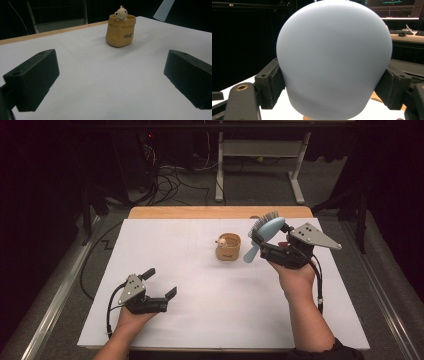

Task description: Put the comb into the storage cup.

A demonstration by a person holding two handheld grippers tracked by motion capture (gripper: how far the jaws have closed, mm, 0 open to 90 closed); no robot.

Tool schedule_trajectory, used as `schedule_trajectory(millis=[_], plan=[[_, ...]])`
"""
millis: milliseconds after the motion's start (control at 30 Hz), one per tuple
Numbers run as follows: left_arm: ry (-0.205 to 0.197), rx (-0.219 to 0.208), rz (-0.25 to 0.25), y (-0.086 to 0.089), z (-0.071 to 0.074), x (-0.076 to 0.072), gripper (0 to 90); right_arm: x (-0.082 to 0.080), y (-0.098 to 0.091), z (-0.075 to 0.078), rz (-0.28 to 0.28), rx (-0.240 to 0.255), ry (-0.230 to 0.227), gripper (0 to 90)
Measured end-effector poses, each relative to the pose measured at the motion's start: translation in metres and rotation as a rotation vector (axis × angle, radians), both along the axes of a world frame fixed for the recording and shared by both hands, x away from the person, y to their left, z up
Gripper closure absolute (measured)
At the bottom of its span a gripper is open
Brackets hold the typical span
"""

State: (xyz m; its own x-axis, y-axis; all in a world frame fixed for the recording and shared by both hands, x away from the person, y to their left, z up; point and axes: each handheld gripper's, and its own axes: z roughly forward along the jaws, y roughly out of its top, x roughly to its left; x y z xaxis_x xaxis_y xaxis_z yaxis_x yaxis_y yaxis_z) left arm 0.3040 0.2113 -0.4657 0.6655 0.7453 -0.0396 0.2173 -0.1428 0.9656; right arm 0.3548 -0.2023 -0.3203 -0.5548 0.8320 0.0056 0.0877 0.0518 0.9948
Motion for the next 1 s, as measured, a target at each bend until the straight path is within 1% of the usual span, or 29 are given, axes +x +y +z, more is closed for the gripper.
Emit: schedule_trajectory(millis=[400,600,933,1000], plan=[[-0.005,-0.001,0.001,0.000,0.000,-0.001,0.8,0.007,0.007,0.011,-0.013,0.003,-0.026,20.9],[-0.004,0.008,-0.006,-0.001,0.000,0.000,0.8,0.016,0.011,0.012,-0.019,0.016,-0.020,20.9],[-0.008,0.008,-0.005,-0.001,0.000,-0.001,0.9,0.031,0.023,0.013,-0.020,0.007,-0.021,20.9],[-0.009,0.000,-0.005,-0.001,0.000,-0.001,0.9,0.035,0.025,0.013,-0.021,0.008,-0.020,20.9]])
